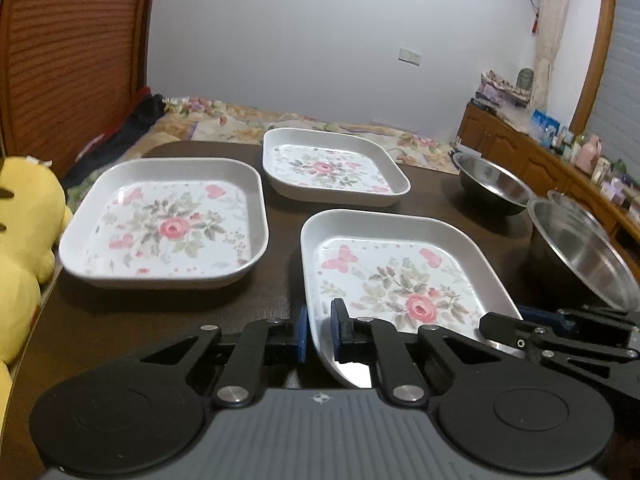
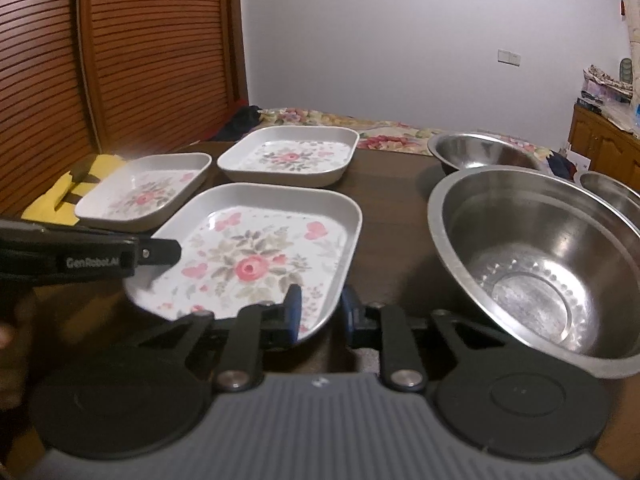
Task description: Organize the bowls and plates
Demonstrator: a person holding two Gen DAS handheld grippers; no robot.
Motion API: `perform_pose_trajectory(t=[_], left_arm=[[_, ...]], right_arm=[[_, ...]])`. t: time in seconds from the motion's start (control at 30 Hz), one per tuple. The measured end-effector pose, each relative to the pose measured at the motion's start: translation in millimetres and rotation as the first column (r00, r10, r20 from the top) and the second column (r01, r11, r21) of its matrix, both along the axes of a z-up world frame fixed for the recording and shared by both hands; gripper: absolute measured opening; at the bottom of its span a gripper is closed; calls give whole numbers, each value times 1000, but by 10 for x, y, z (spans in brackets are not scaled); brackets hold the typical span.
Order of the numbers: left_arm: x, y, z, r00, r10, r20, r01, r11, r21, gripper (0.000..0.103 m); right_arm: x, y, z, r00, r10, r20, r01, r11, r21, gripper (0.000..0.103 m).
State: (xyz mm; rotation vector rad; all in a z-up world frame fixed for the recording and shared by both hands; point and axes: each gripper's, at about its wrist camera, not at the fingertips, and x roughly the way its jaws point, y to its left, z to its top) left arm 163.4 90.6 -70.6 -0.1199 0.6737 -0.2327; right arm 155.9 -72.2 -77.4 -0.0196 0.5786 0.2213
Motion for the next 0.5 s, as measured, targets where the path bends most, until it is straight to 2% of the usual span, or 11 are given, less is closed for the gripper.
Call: perform_pose_trajectory(t=[0.17, 0.37, 0.5], left_arm=[[-177, 48, 78, 1000, -4, 13, 4, 1000, -19, 13], [-484, 30, 175, 999, 4, 42, -5, 1000, 13, 13], [-686, 47, 189, 999, 7, 49, -8, 1000, 21, 13]], right_arm=[[-89, -44, 50, 1000, 22, 7, -22, 999, 39, 21], [-292, -106, 181, 998, 59, 38, -62, 995, 80, 21], [-455, -111, 216, 994, 86, 60, -90, 993, 75, 21]])
